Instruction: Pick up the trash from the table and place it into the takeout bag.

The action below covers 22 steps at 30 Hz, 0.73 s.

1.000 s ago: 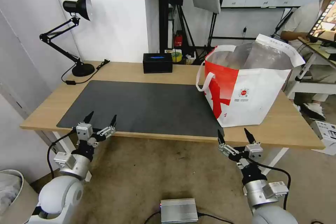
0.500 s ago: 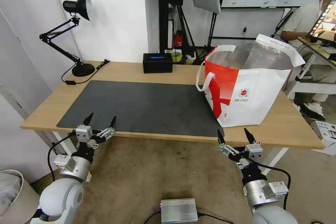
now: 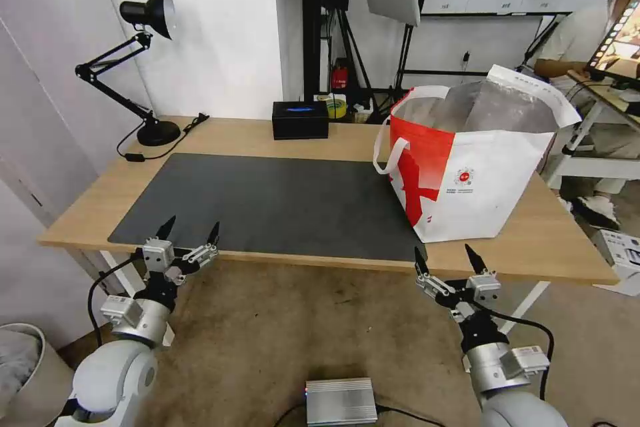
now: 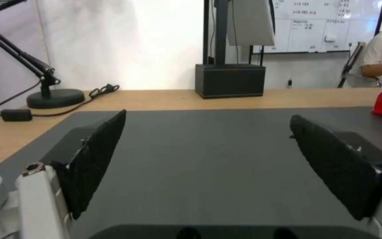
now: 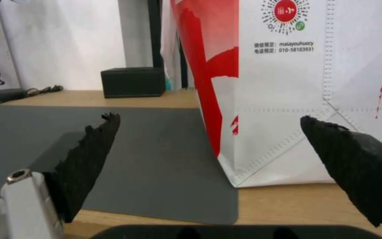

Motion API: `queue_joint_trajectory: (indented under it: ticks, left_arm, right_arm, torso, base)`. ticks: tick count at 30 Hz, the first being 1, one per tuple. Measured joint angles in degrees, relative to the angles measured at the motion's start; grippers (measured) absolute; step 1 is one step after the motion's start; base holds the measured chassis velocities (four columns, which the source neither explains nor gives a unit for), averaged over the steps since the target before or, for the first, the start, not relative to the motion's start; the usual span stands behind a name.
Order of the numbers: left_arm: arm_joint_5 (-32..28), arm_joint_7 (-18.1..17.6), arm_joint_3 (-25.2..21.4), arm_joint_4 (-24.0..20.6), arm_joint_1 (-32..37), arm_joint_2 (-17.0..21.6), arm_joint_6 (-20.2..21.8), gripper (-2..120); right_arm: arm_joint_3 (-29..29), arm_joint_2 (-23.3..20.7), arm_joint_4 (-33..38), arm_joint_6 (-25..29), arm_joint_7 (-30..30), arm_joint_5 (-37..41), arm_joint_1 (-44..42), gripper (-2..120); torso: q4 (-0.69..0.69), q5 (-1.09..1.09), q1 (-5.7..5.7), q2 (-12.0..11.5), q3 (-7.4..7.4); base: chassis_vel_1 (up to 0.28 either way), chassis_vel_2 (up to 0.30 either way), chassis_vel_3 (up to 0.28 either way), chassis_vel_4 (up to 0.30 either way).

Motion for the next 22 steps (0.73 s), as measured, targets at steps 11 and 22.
queue_joint_trajectory:
  ticks: [11,22]
  left_arm:
    - [0.00,-0.01,0.02,0.02,-0.02,0.03,0.01,100]
    - [-0.01,-0.03,0.06,0.03,-0.03,0.03,0.04,100]
  right_arm:
    - [0.00,0.00,0.00,0.00,0.00,0.00,0.00,100]
    - [0.00,0.00,0.00,0.00,0.00,0.00,0.00,100]
  torso:
    - [0.00,0.00,0.00,0.00,0.00]
    - [0.00,0.00,0.00,0.00,0.00]
  base:
    - [0.000,0.000,0.000,0.000]
    - [0.000,0.000,0.000,0.000]
